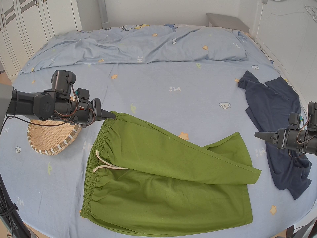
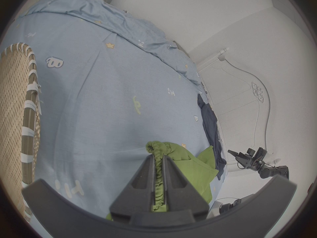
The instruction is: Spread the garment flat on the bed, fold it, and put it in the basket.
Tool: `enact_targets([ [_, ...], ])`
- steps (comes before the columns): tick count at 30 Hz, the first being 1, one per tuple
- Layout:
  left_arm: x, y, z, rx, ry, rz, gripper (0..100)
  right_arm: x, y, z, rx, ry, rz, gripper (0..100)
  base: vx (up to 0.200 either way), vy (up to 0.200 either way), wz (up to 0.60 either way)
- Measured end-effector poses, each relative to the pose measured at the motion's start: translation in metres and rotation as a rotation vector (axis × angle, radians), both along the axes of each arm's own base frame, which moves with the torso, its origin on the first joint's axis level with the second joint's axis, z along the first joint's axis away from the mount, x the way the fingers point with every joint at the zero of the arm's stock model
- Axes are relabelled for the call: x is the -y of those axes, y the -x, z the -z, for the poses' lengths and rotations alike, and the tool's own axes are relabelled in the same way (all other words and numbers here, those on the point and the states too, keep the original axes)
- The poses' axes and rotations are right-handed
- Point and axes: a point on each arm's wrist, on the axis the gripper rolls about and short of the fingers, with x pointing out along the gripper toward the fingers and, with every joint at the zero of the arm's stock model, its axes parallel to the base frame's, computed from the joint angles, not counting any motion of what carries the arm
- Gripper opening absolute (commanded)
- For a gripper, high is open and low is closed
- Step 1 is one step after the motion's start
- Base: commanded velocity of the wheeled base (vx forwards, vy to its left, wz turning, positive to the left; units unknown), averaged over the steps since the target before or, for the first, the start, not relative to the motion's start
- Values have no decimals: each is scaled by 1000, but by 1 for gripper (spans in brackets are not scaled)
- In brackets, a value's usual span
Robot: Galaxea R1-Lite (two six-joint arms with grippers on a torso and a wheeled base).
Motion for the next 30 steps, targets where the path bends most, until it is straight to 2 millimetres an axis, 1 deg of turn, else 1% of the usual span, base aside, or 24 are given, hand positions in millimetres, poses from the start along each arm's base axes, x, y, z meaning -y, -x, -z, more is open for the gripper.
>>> enact_targets([
  [5, 0, 1, -2, 5, 0, 2, 0, 1, 3, 11, -44, -2, 5, 100, 0, 0, 0],
  [14, 2, 2, -2, 6, 1, 7, 0, 10, 27, 49, -193, -34, 21, 100, 0, 0, 0],
  [16, 2, 2, -2, 5, 0, 6, 0, 11, 29, 54, -206, -38, 19, 100, 0, 0, 0],
  [23, 1, 1, -1, 5, 0, 3, 0, 4, 37, 70, -273, -40, -14, 100, 0, 0, 0],
  [30, 1, 1, -1, 5, 0, 4, 0, -3, 37, 80, -240, -34, -44, 100, 0, 0, 0],
])
